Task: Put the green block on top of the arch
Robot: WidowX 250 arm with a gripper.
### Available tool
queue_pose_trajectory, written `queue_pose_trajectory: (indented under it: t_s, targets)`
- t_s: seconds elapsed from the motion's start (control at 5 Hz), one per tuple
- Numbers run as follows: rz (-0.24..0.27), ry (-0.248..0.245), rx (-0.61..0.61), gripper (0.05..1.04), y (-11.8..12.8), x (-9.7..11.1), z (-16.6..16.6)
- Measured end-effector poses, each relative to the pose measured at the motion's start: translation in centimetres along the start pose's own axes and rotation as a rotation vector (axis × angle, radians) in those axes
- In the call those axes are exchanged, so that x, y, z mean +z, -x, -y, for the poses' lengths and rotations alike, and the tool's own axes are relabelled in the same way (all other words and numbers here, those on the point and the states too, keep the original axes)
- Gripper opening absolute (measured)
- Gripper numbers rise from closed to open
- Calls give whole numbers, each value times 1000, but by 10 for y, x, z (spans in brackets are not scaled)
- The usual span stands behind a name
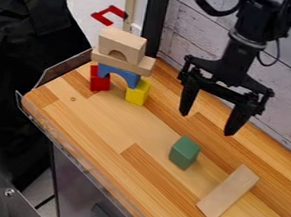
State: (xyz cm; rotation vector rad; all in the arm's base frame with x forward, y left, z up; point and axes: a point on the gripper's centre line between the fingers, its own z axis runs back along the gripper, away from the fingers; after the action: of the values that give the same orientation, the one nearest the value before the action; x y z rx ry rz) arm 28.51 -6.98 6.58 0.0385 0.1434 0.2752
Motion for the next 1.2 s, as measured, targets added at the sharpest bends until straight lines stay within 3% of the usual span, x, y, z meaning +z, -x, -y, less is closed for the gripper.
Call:
queue_pose_trajectory:
  t_s: [0.2,0.4,0.6,0.8,1.2]
  targets:
    - [60,-27,-244,999,6,-4,2]
    - [61,-48,-353,999,1,-12,2]
    - [2,-34,-375,999,-8,-33,-1]
    - [-137,-37,-347,999,-19,-56,-4]
    - [-171,7,-237,999,-14,-69,-13]
